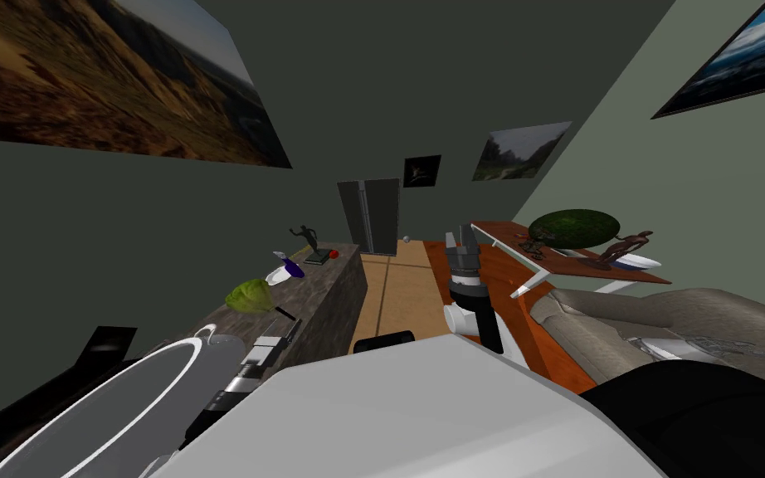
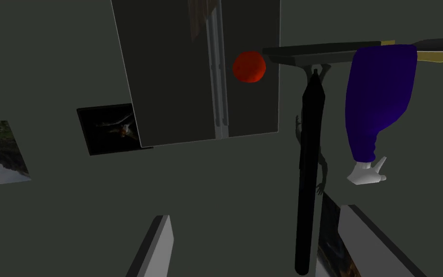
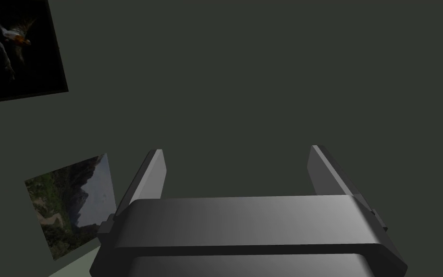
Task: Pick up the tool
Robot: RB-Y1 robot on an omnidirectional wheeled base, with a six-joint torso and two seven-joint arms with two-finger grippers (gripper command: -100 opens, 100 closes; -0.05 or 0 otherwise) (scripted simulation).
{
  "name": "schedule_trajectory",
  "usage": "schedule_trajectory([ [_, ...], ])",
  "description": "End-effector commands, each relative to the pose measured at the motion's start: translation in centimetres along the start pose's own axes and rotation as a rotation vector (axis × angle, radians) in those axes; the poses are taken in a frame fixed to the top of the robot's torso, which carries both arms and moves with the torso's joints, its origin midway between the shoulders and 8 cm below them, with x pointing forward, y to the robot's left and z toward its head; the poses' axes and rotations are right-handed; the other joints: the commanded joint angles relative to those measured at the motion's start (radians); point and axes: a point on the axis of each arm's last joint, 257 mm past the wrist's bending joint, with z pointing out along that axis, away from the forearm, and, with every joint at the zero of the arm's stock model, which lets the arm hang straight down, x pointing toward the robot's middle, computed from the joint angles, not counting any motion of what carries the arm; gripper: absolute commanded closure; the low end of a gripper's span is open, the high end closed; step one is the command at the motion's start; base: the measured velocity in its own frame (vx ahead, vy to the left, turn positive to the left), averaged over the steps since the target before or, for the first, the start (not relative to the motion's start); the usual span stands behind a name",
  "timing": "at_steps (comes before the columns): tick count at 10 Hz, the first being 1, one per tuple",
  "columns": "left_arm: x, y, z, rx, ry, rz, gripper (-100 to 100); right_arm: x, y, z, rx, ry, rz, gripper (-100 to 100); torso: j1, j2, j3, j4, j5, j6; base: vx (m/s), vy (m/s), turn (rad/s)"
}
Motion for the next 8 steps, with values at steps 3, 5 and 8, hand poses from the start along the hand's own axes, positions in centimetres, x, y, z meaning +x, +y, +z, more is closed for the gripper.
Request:
schedule_trajectory([
  [3,-0.02,0.06,-0.05,0.0,0.0,0.004,-100,0.0,0.0,0.0,0.0,0.0,0.0,0,-0.008,0.005,0.003,0.001,-0.001,0.0,0.023,0.036,-0.011],
  [5,-0.02,0.06,-0.04,0.0,0.0,0.004,100,0.01,0.0,0.0,0.0,0.0,0.0,0,-0.01,0.006,0.004,0.001,-0.002,0.0,0.0,0.0,0.0],
  [8,-0.02,0.06,-0.04,0.0,0.0,0.004,100,0.01,0.0,0.0,0.0,0.0,0.0,0,-0.011,0.007,0.004,0.001,-0.002,0.0,0.0,0.0,0.0],
])
